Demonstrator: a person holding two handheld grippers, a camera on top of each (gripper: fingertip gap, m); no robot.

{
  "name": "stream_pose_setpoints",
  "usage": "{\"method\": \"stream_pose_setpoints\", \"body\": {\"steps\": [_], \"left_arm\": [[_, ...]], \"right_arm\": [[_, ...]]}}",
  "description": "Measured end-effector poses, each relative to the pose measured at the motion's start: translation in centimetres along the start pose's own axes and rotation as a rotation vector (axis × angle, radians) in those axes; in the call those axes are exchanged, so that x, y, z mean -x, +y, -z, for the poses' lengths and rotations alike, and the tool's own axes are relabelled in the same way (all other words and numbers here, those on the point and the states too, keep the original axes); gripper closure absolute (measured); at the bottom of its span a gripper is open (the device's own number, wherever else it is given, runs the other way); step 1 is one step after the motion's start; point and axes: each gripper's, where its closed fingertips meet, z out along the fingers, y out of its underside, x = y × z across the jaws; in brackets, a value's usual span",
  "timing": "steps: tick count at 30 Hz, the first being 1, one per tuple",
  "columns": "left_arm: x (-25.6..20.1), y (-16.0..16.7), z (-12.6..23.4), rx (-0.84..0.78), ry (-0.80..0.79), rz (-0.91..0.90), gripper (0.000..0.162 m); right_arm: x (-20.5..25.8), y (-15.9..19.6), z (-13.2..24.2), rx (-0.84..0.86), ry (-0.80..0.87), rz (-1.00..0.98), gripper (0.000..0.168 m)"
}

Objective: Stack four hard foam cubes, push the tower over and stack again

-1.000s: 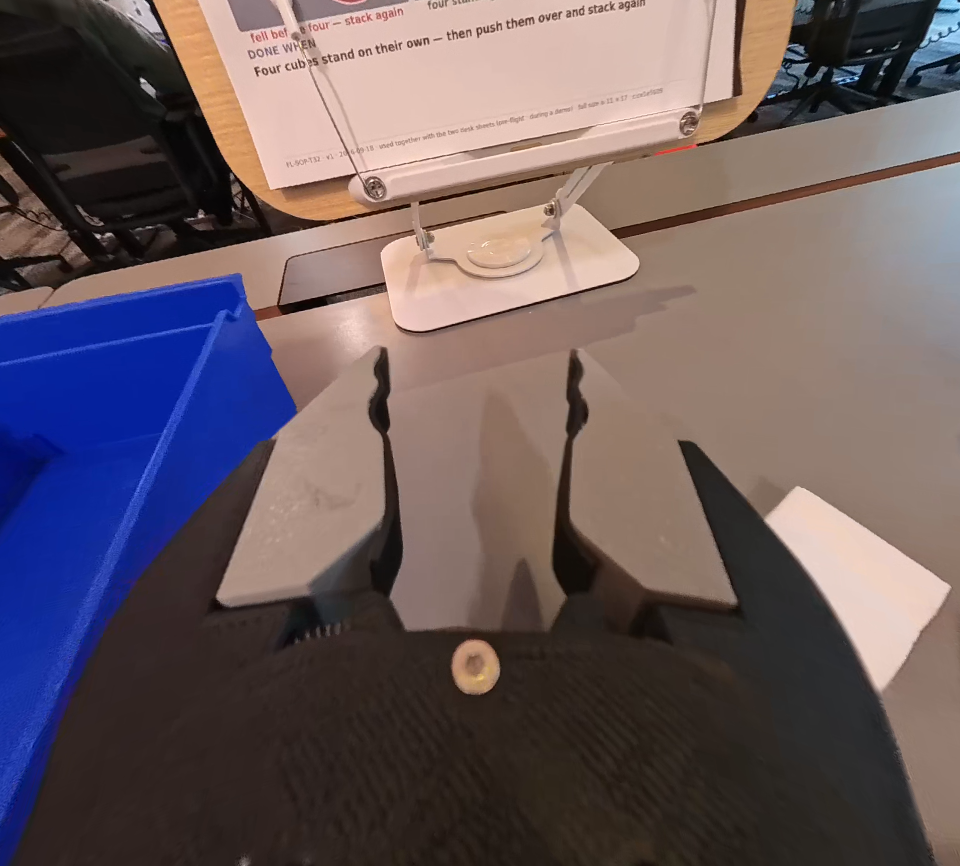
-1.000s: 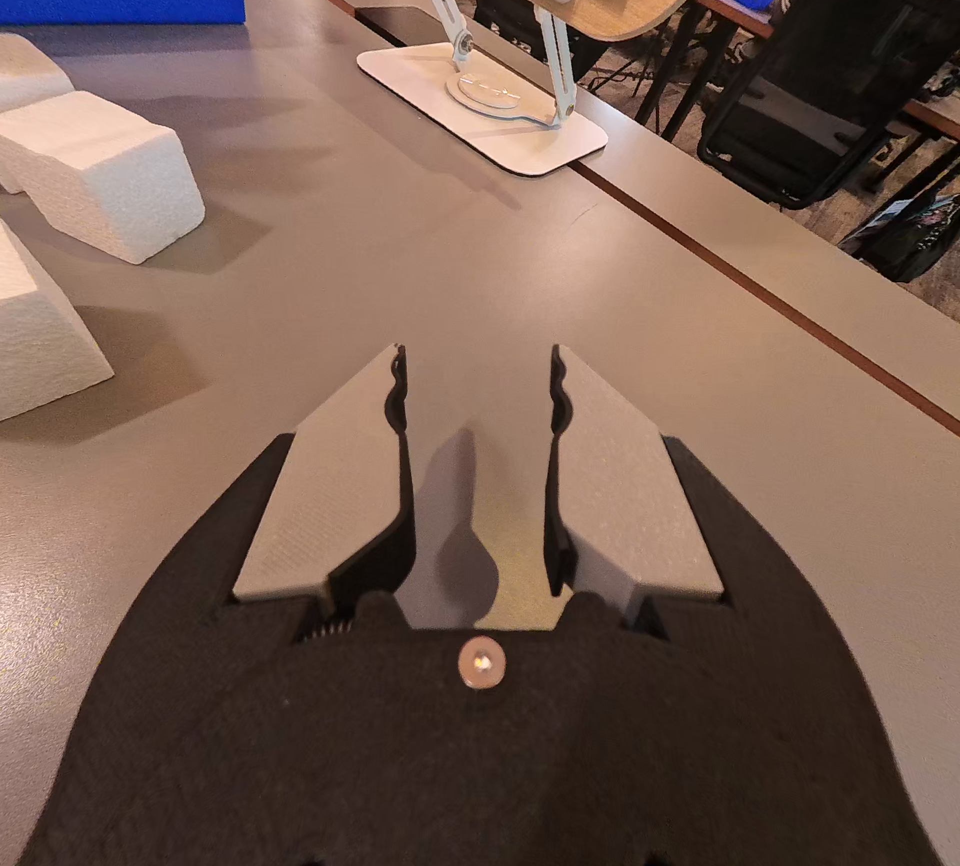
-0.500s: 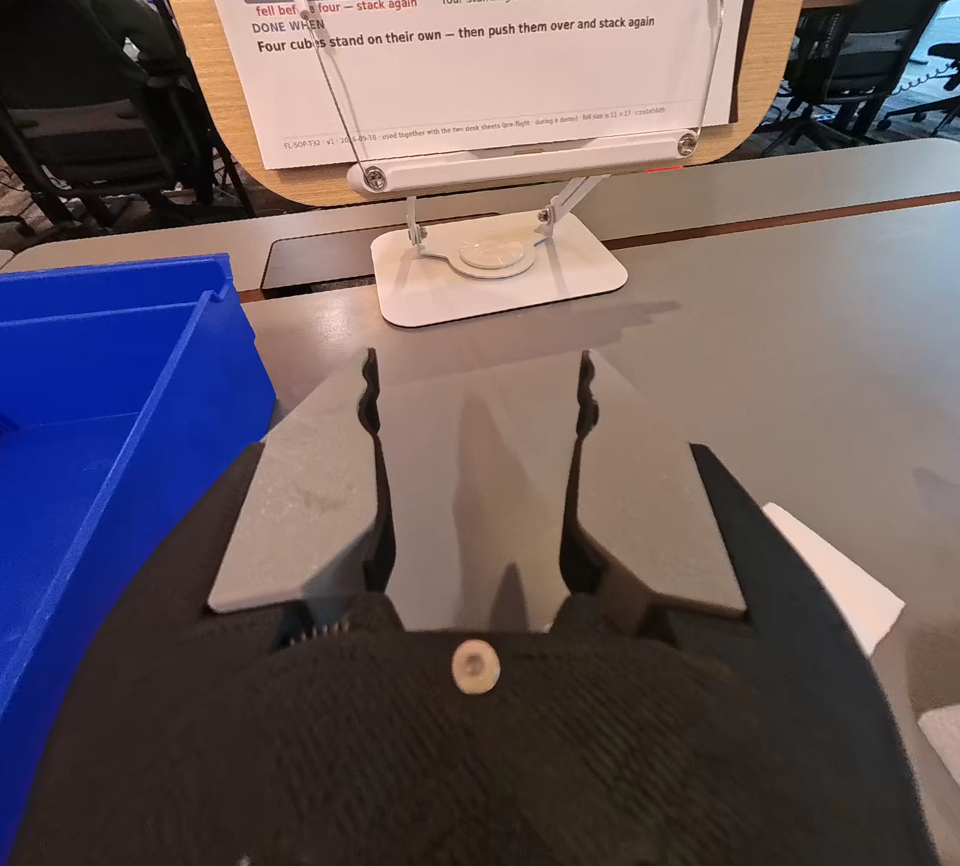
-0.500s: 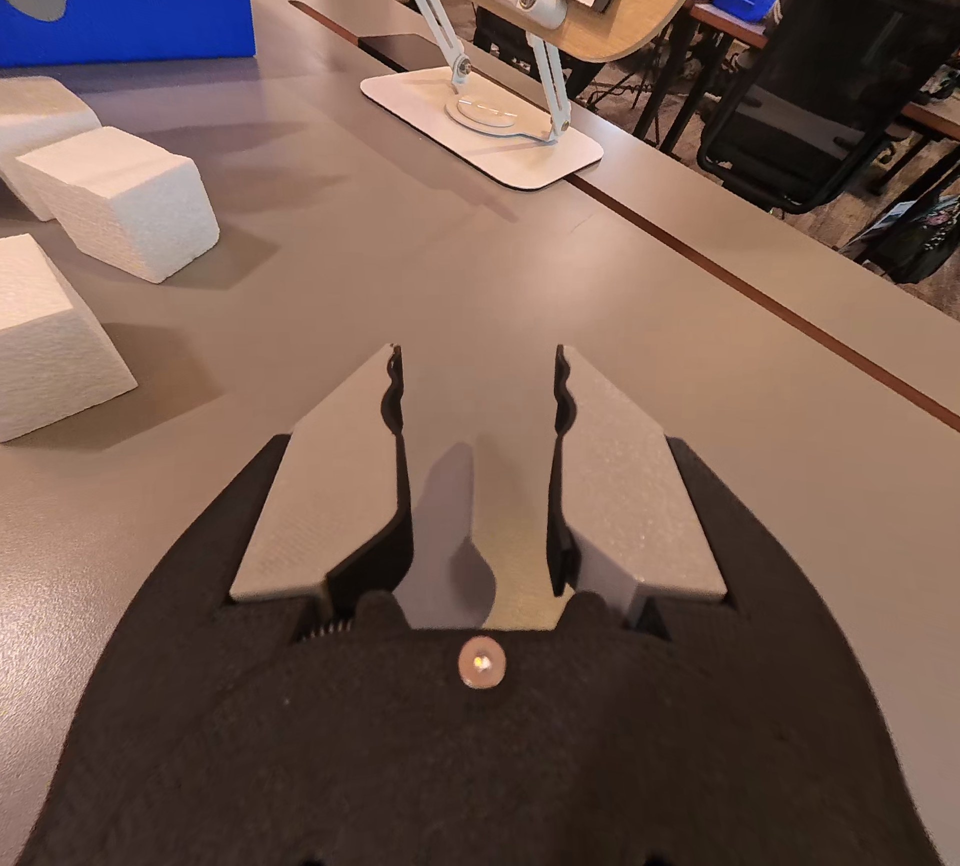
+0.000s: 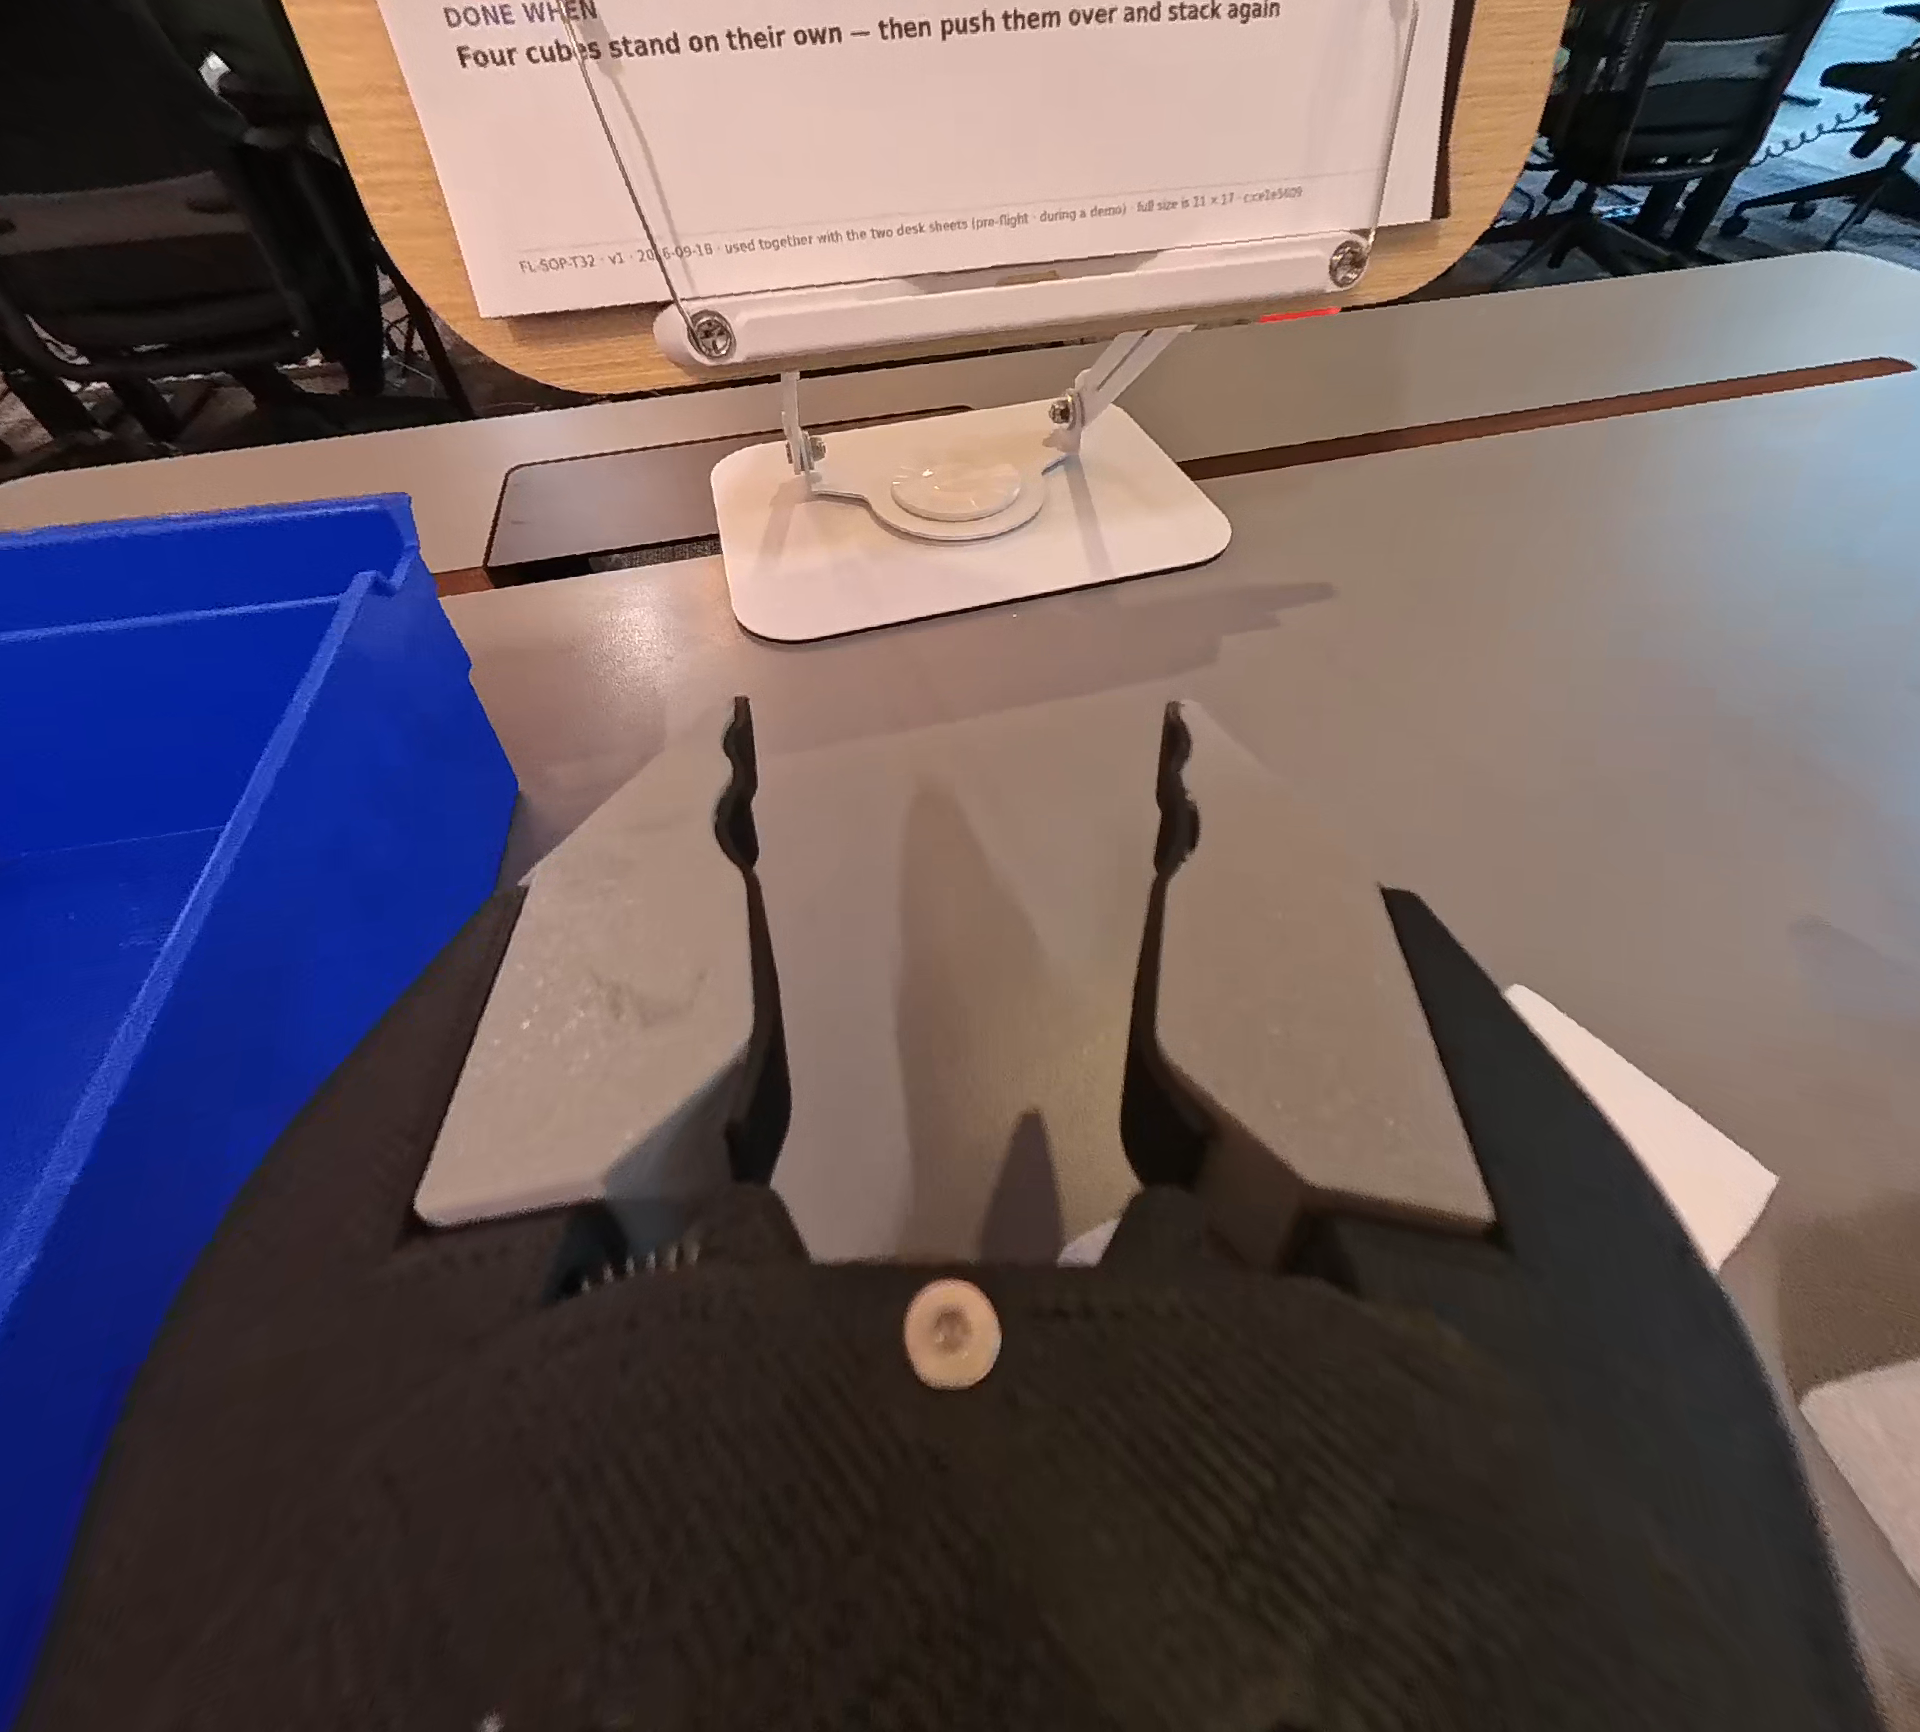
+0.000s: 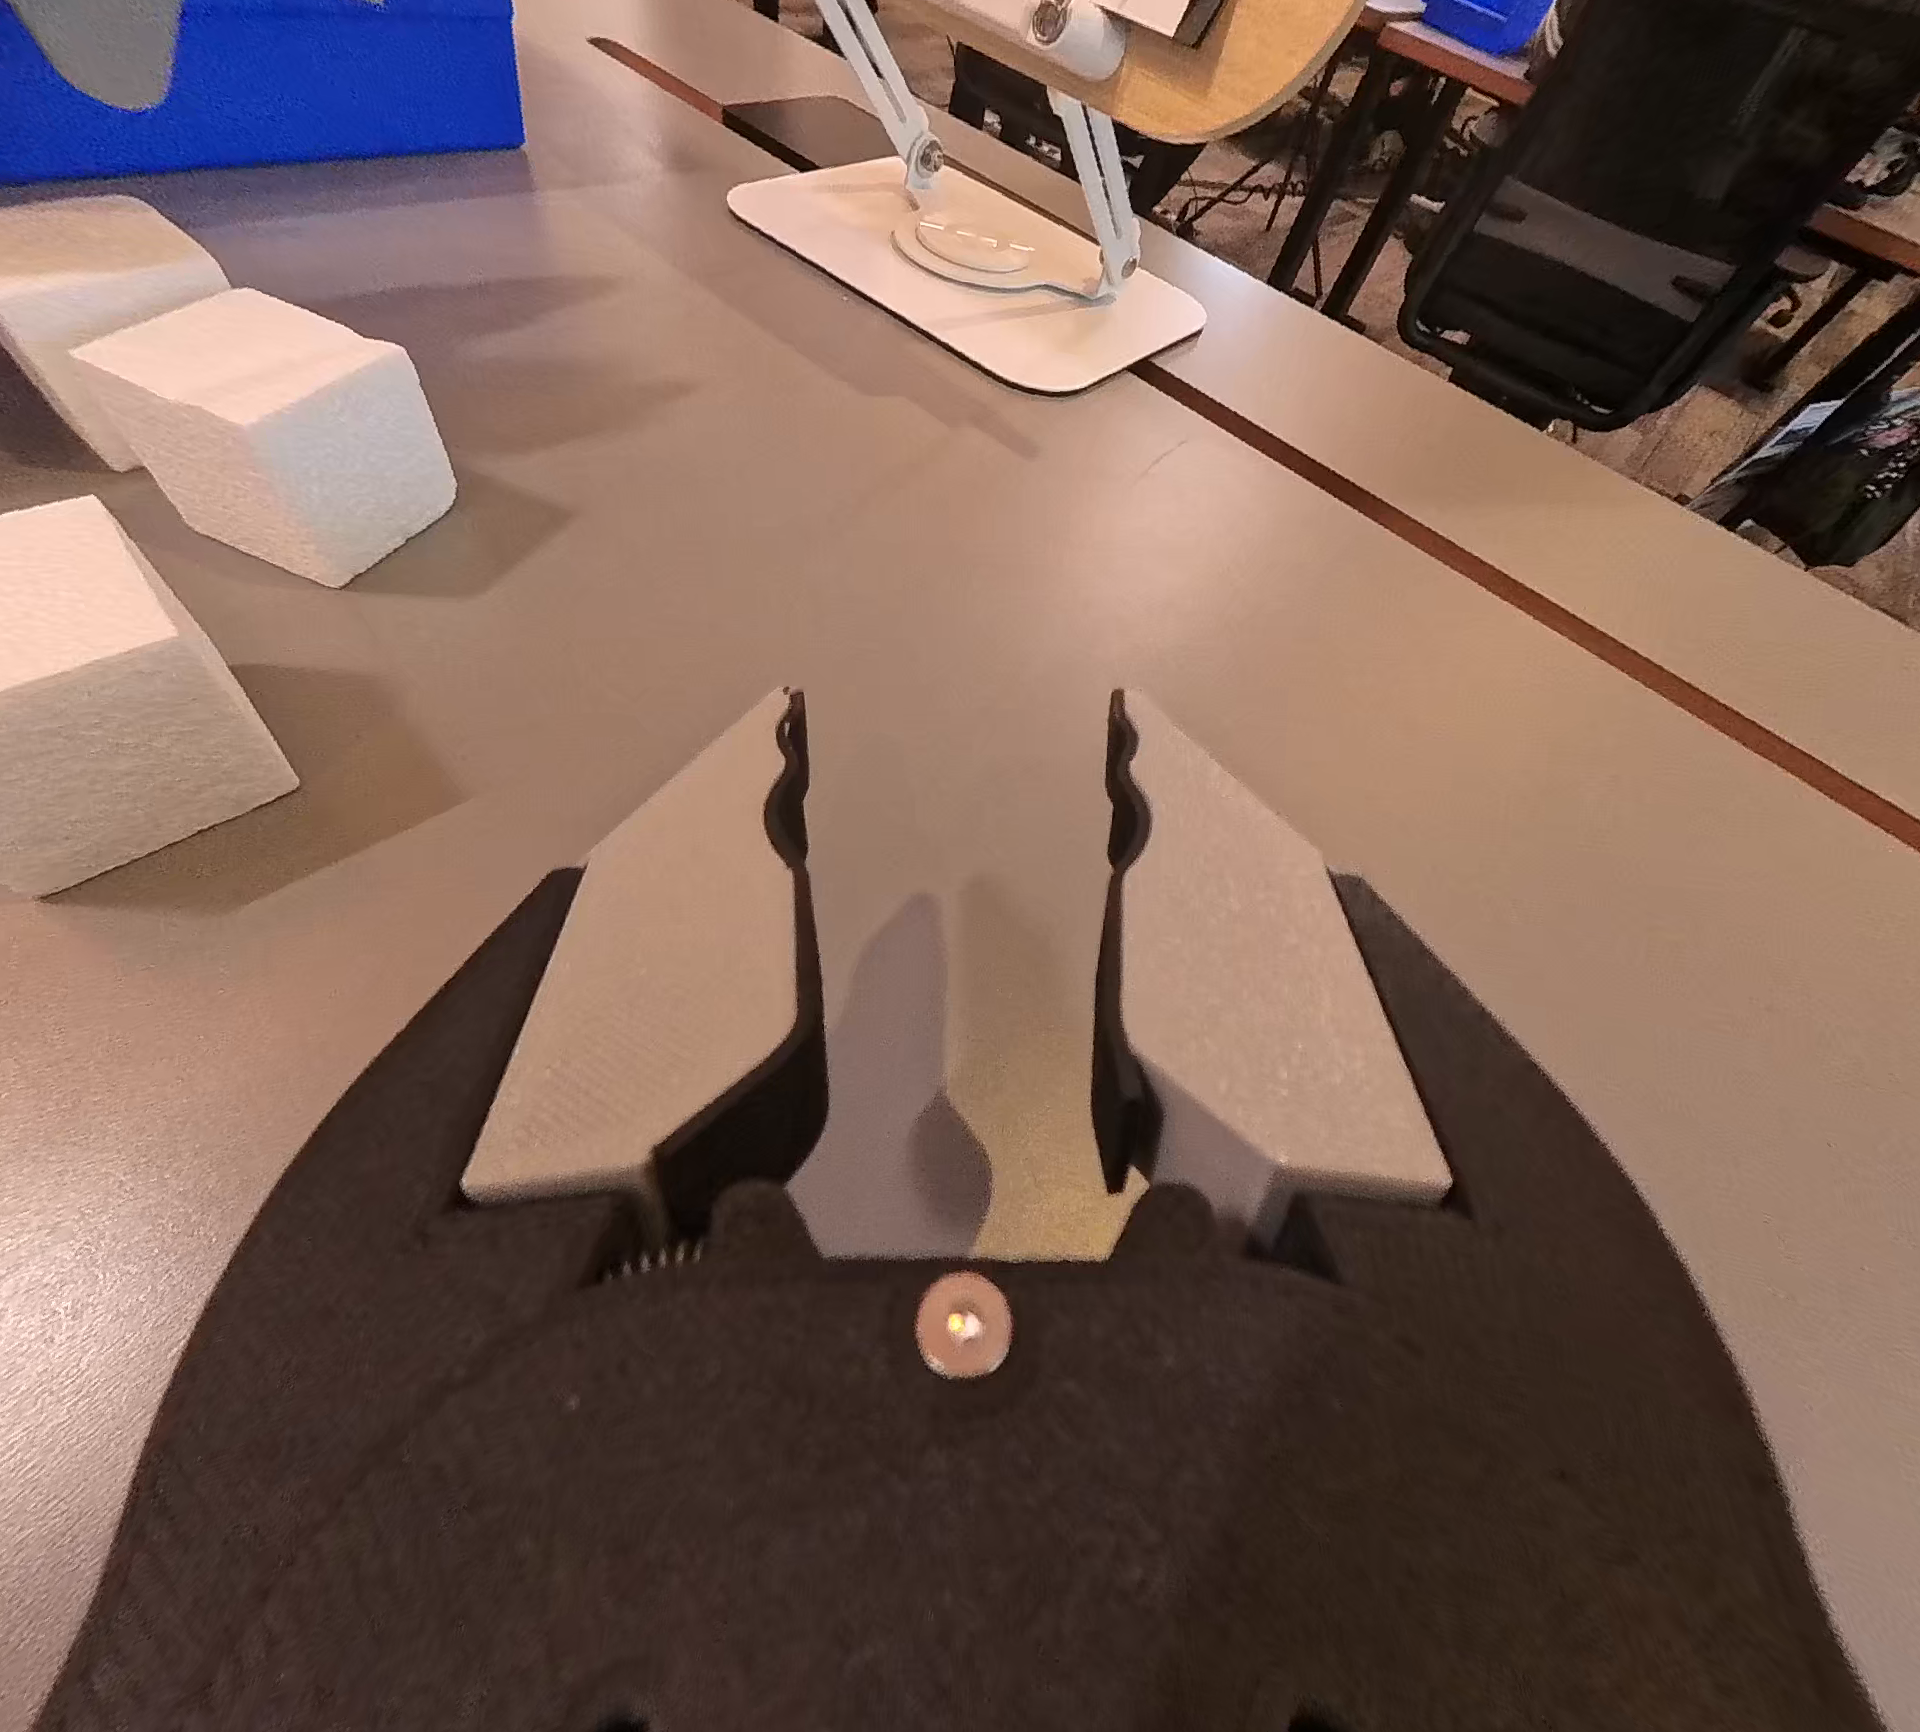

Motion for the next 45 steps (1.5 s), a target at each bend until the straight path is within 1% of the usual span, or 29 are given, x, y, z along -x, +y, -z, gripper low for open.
{"method": "stream_pose_setpoints", "body": {"steps": [12,23,38,45], "left_arm": [[-0.2,-0.1,0.1,-0.001,-0.005,-0.031,0.088],[0.0,-0.1,0.1,-0.002,-0.006,-0.025,0.089],[-0.2,-0.2,0.1,-0.002,-0.003,-0.034,0.089],[-0.3,-0.1,0.1,0.007,0.002,-0.037,0.09]], "right_arm": [[0.0,0.3,-0.1,0.012,0.0,-0.008,0.114],[0.2,-0.1,0.1,-0.002,-0.004,-0.003,0.114],[0.3,0.2,0.0,0.013,-0.007,0.0,0.116],[1.2,-0.5,0.2,-0.018,-0.053,0.013,0.113]]}}
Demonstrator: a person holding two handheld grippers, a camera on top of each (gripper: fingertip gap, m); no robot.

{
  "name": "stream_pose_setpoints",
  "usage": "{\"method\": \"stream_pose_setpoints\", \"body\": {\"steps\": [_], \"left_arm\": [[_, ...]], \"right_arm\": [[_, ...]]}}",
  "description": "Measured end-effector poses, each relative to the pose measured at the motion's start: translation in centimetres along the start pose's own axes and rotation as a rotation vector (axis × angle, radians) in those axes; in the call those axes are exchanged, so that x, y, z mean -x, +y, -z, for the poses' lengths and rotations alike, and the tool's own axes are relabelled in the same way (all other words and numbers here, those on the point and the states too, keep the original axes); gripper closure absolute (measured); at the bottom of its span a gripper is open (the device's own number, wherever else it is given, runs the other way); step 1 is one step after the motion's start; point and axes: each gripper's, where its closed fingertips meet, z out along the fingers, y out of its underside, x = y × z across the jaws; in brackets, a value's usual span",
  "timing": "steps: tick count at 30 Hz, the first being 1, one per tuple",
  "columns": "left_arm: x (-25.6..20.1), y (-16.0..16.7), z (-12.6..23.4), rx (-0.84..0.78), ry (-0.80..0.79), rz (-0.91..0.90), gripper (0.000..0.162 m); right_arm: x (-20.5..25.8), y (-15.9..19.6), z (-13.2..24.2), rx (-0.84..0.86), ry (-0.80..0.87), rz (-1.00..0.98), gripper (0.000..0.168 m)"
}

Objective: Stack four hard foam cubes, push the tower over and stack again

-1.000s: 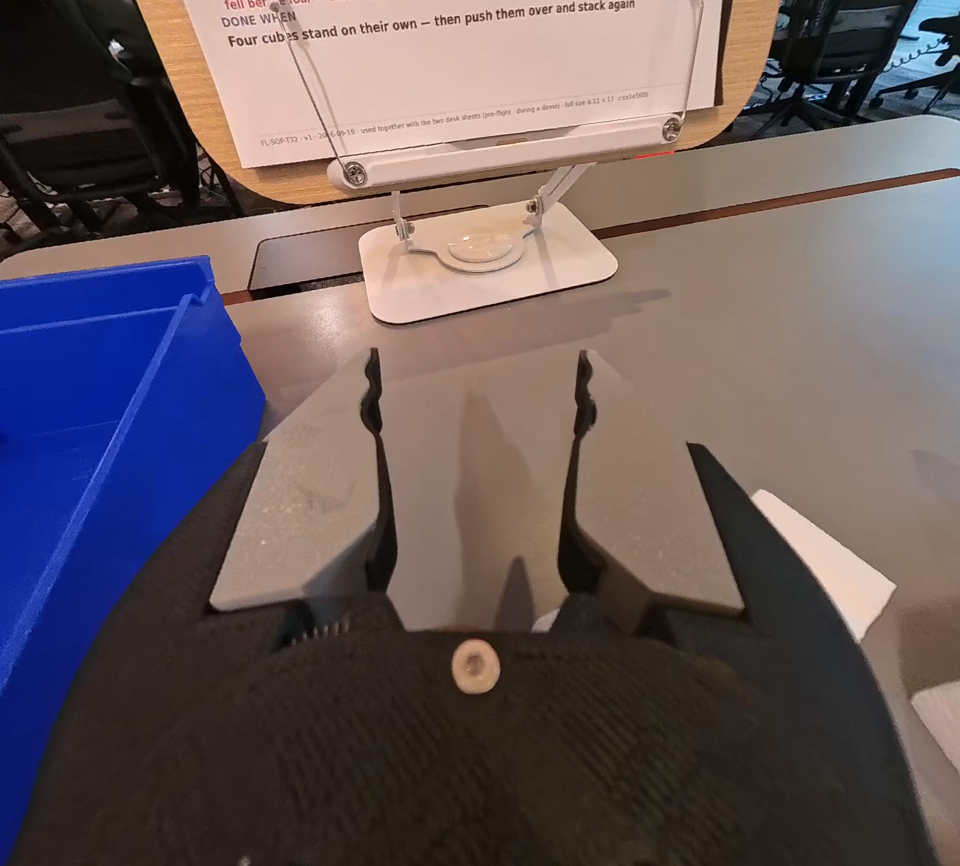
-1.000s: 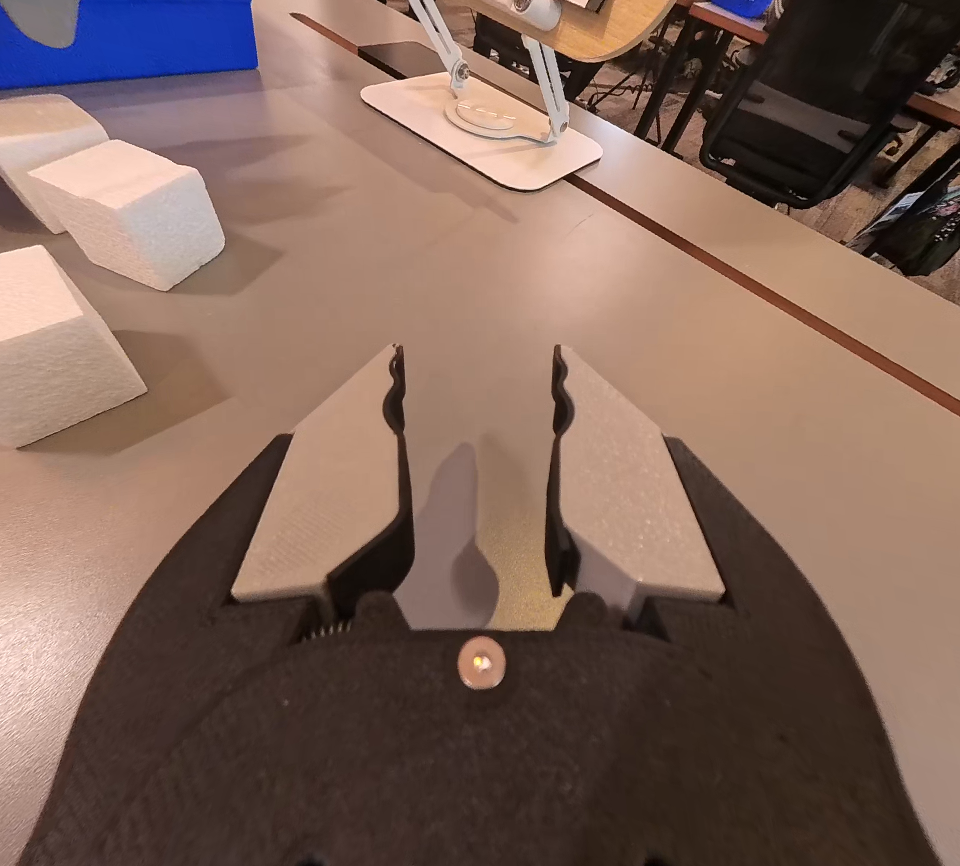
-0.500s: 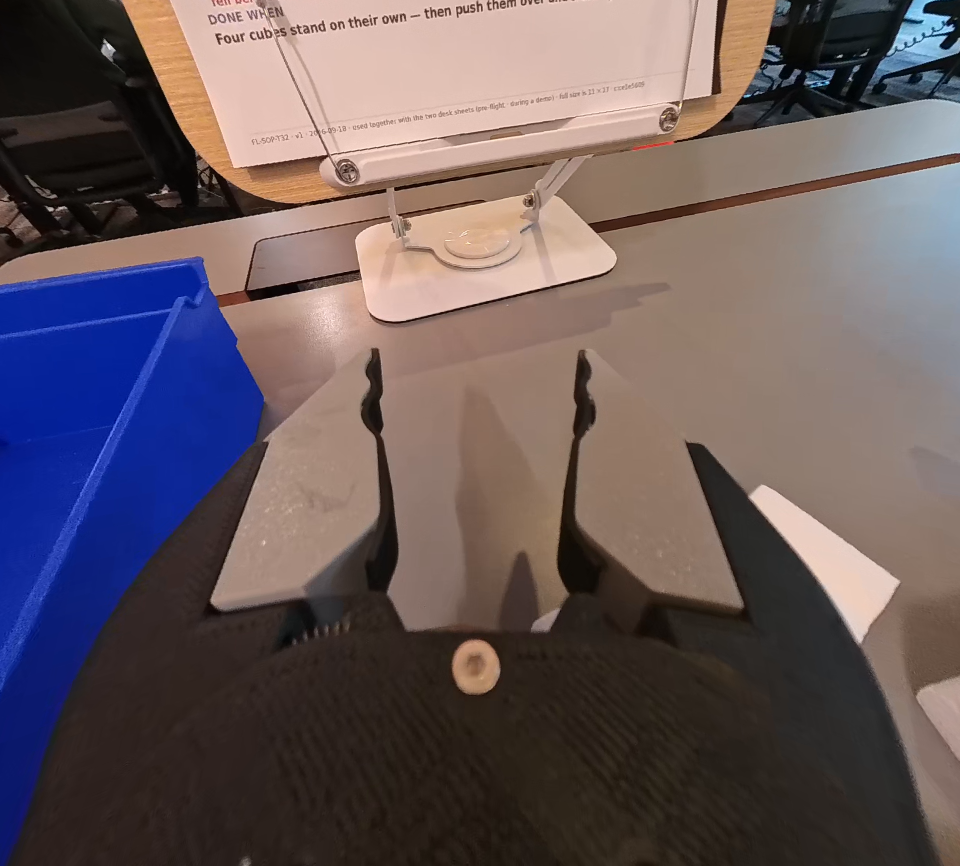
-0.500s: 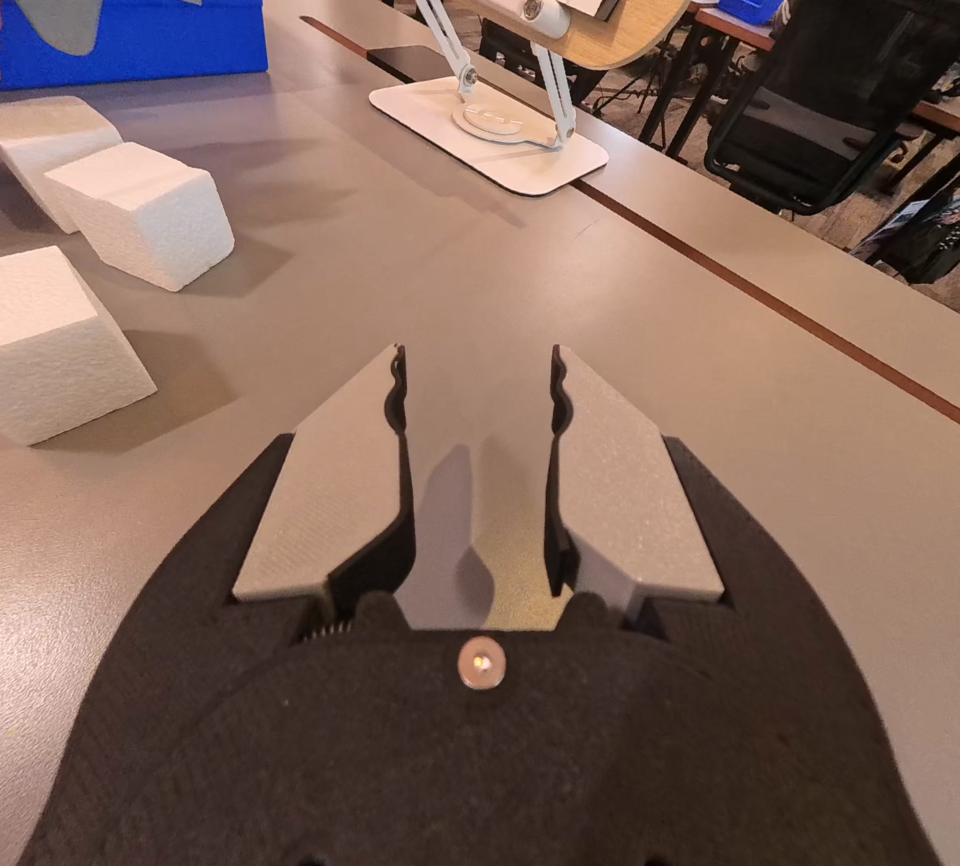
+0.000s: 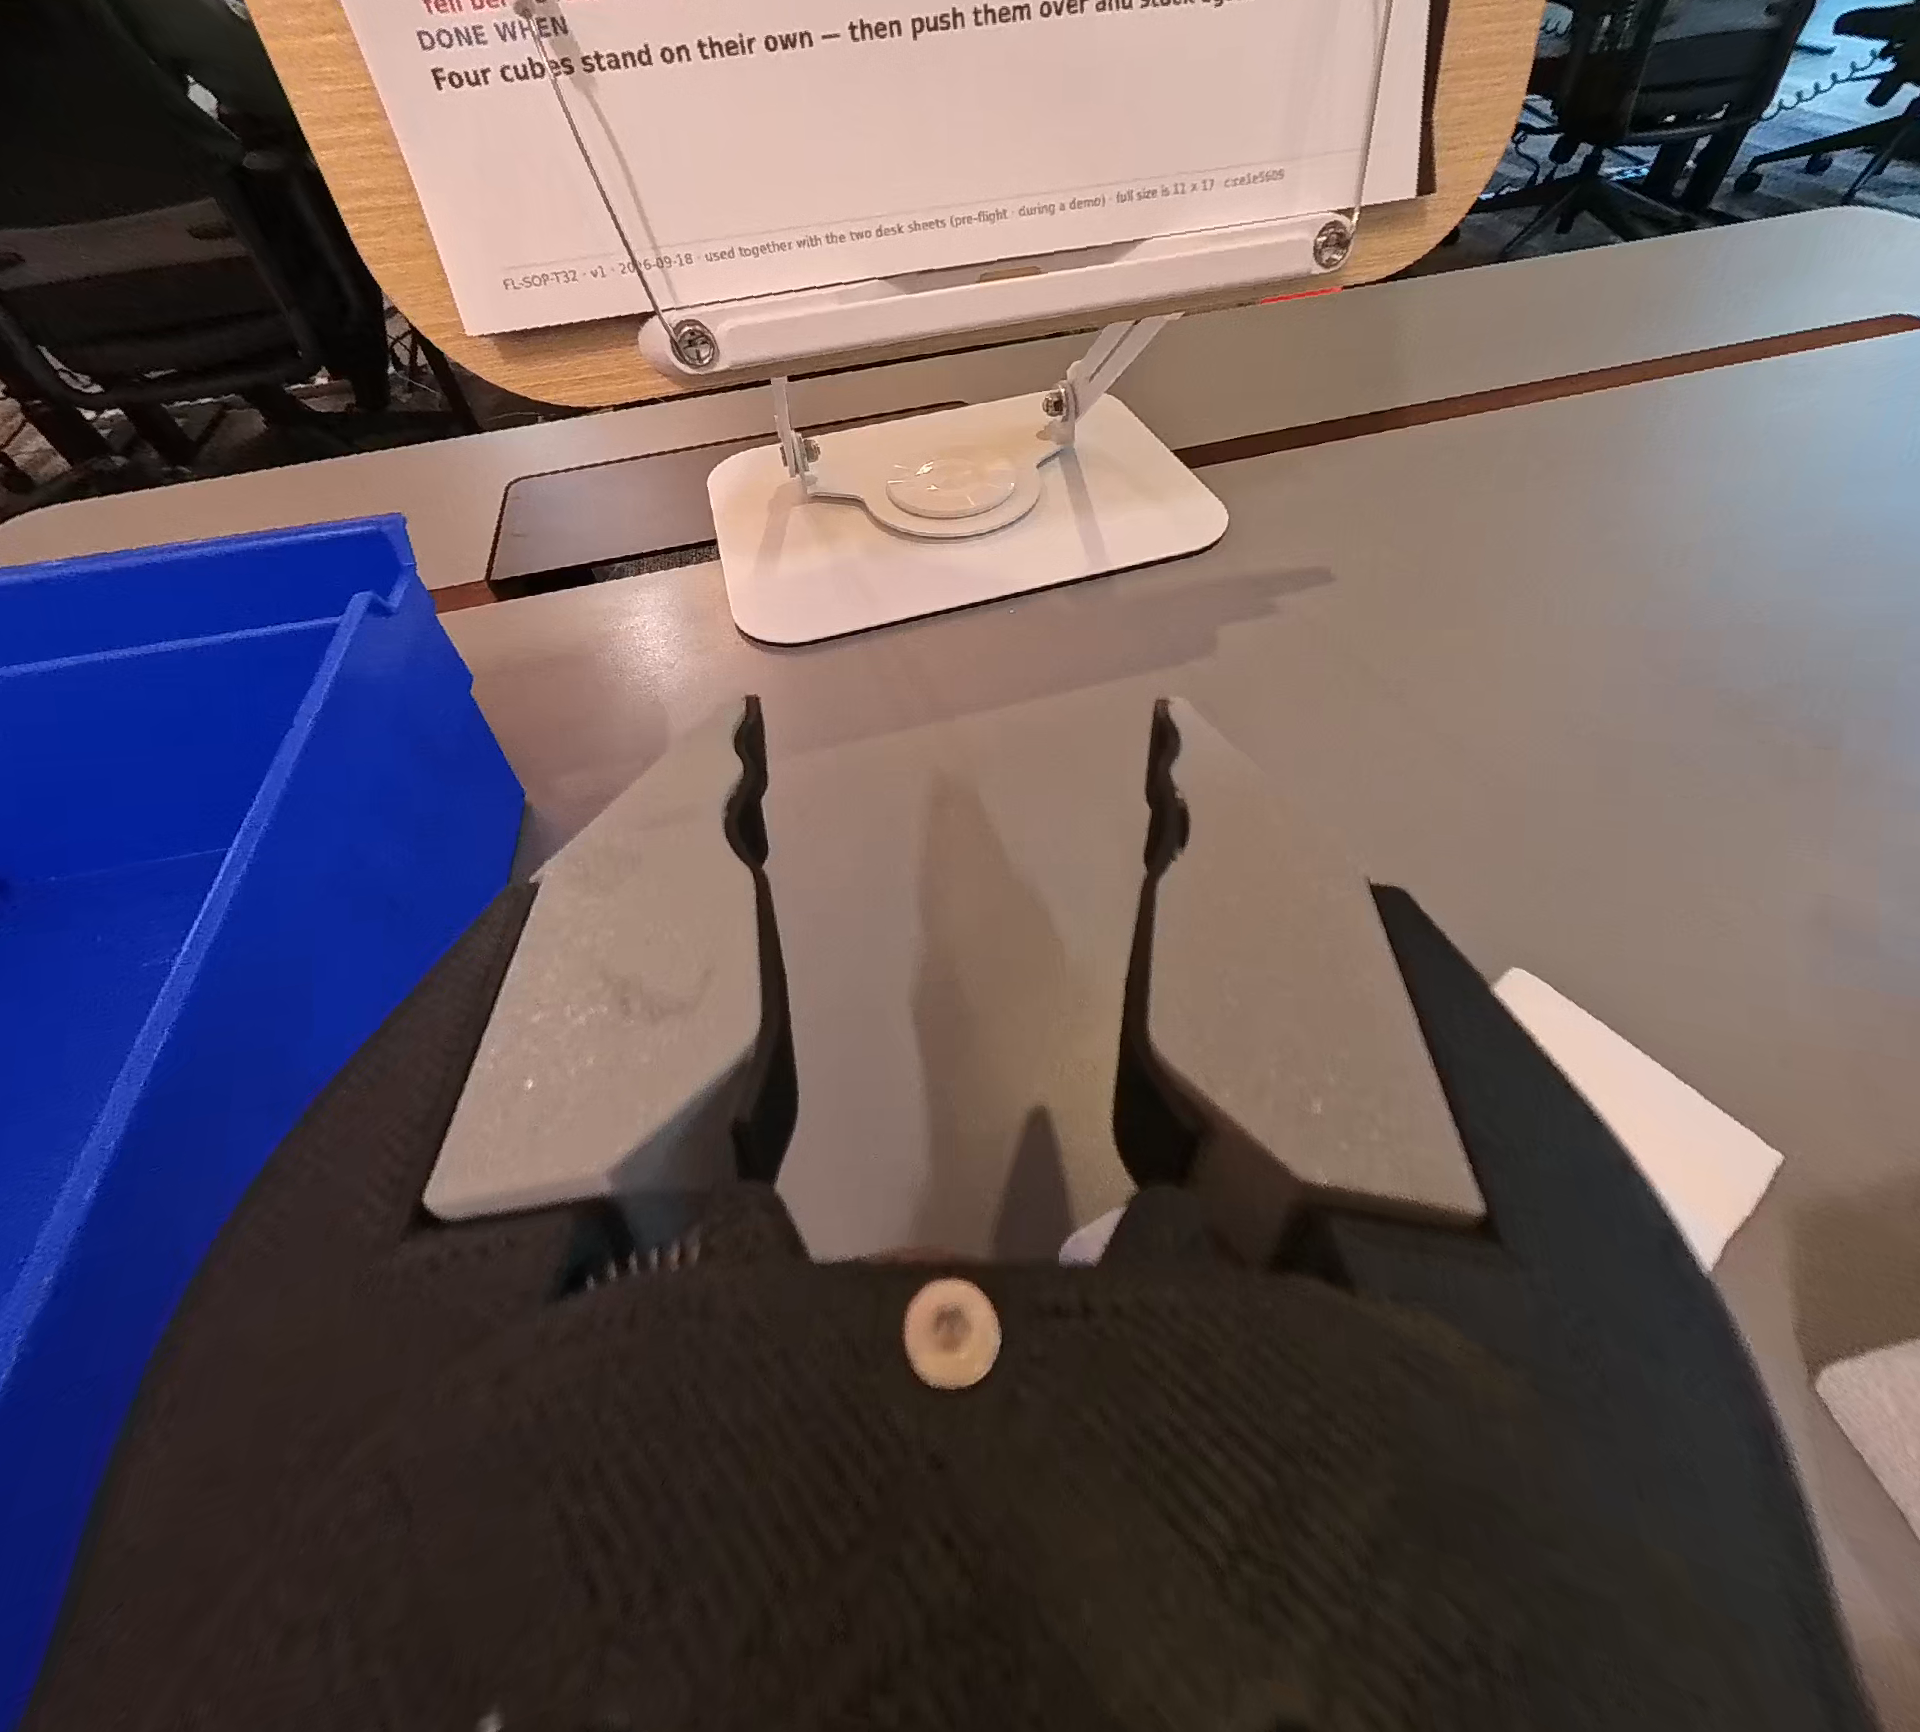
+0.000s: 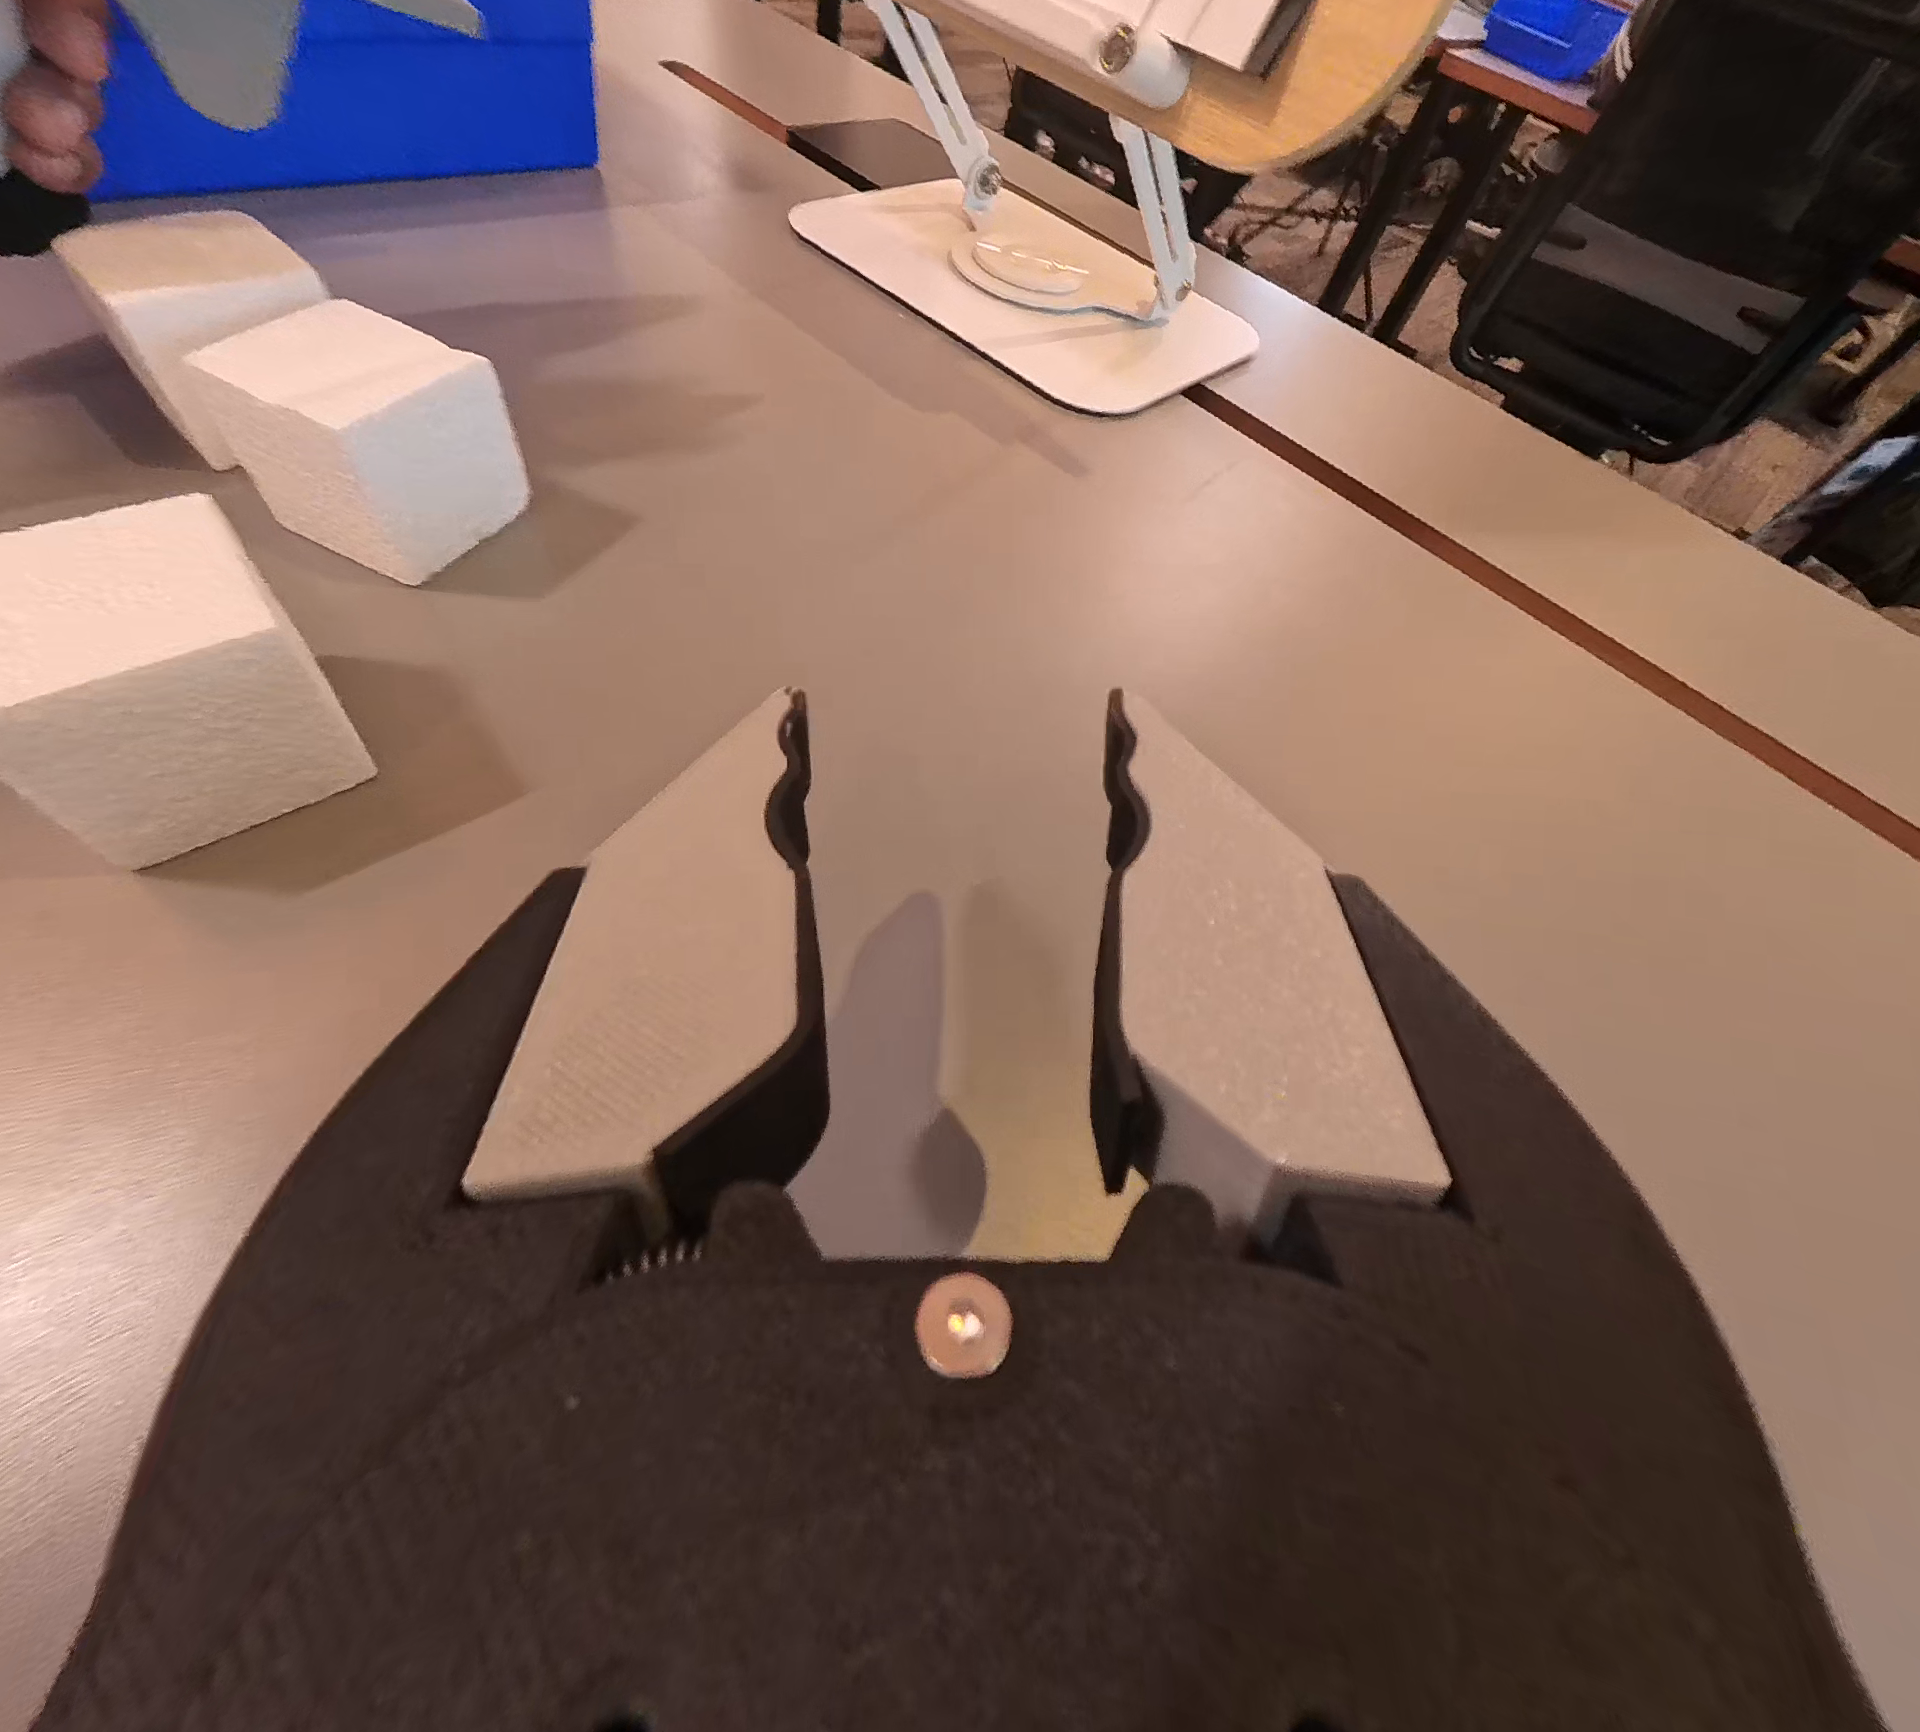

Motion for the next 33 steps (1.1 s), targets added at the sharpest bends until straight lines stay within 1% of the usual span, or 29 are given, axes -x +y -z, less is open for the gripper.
{"method": "stream_pose_setpoints", "body": {"steps": [4,6,8,9,11,13,15,16,20,22,24,26,27,28,29,30,32,33], "left_arm": [[0.1,-0.3,0.2,-0.01,0.002,0.005,0.09],[0.1,-0.4,0.3,-0.015,0.005,0.013,0.091],[0.1,-0.4,0.3,-0.012,0.008,0.016,0.091],[0.0,-0.3,0.2,-0.009,0.01,0.016,0.091],[0.0,-0.2,0.2,-0.003,0.011,0.014,0.091],[0.0,-0.2,0.2,-0.005,0.008,0.012,0.091],[0.0,-0.3,0.2,-0.008,0.008,0.017,0.091],[0.1,-0.3,0.2,-0.007,0.008,0.02,0.091],[0.0,-0.2,0.2,-0.003,0.009,0.021,0.091],[0.0,-0.2,0.2,-0.002,0.009,0.018,0.092],[-0.1,-0.2,0.2,-0.003,0.009,0.017,0.092],[-0.1,-0.2,0.2,-0.003,0.011,0.018,0.092],[-0.1,-0.2,0.2,-0.002,0.011,0.018,0.092],[-0.1,-0.2,0.2,-0.001,0.011,0.019,0.092],[-0.1,-0.2,0.2,-0.002,0.012,0.019,0.092],[-0.1,-0.2,0.2,-0.004,0.012,0.019,0.092],[-0.2,-0.3,0.2,-0.007,0.013,0.021,0.092],[-0.2,-0.3,0.2,-0.007,0.015,0.022,0.092]], "right_arm": [[1.8,-0.8,0.1,-0.038,-0.084,0.015,0.112],[3.6,-1.4,0.3,-0.07,-0.164,0.039,0.111],[6.2,-2.2,0.8,-0.113,-0.284,0.071,0.113],[7.9,-2.6,1.3,-0.137,-0.359,0.094,0.116],[11.6,-3.5,2.8,-0.191,-0.53,0.129,0.135],[14.5,-4.4,4.2,-0.231,-0.657,0.13,0.154],[16.9,-5.0,5.0,-0.241,-0.738,0.126,0.16],[17.8,-5.0,5.0,-0.233,-0.752,0.134,0.161],[20.3,-3.2,3.1,-0.102,-0.717,0.194,0.165],[20.3,-2.0,1.5,-0.02,-0.628,0.226,0.168],[18.5,-1.0,-0.4,0.042,-0.479,0.25,0.168],[14.3,0.0,-2.2,0.119,-0.238,0.251,0.168],[12.2,0.5,-2.6,0.149,-0.151,0.25,0.168],[10.7,0.8,-2.7,0.158,-0.101,0.242,0.168],[9.8,0.8,-2.6,0.149,-0.081,0.221,0.167],[9.3,0.6,-2.4,0.133,-0.094,0.185,0.162],[9.3,0.2,-1.8,0.098,-0.15,0.093,0.154],[9.3,0.0,-1.5,0.081,-0.168,0.055,0.152]]}}
